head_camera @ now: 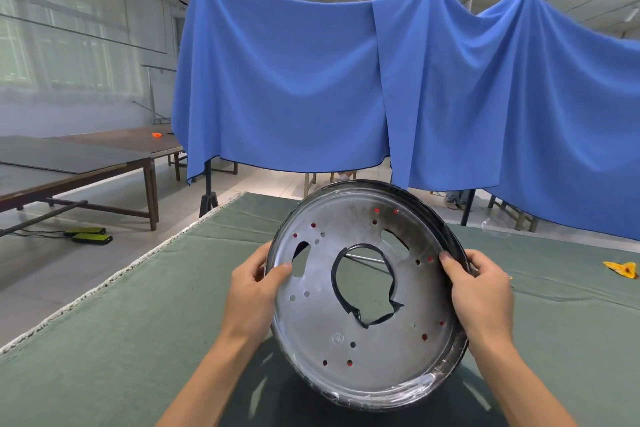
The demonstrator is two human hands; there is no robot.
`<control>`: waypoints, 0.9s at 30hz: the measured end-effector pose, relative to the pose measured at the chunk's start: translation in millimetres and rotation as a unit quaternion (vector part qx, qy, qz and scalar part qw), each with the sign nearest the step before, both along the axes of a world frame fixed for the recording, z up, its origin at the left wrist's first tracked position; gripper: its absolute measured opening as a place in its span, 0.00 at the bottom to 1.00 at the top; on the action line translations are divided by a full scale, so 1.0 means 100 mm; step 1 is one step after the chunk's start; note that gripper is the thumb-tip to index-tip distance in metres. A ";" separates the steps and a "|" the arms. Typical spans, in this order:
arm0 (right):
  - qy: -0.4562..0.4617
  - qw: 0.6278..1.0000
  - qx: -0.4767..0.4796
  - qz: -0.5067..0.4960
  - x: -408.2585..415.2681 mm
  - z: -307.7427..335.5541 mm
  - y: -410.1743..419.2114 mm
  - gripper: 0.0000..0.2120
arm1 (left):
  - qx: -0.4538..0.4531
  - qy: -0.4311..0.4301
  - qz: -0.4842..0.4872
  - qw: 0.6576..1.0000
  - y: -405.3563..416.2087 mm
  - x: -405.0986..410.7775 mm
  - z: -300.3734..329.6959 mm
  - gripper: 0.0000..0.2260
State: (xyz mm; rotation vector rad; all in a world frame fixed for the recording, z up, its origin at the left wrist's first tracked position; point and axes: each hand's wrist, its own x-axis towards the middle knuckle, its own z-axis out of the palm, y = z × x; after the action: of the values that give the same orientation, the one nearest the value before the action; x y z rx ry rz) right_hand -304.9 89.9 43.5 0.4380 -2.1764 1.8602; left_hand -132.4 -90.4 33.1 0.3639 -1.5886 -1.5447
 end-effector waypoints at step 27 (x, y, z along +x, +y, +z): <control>0.039 0.999 0.013 -0.008 -0.01 -0.08 0.01 0.09 | 0.025 -0.024 -0.021 0.999 -0.02 0.04 0.03 0.15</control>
State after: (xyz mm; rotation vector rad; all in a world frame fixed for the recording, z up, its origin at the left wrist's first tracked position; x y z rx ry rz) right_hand -305.9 91.1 36.0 0.4884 -2.1499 1.7777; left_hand -128.8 -92.8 36.1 0.3999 -1.6059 -1.6221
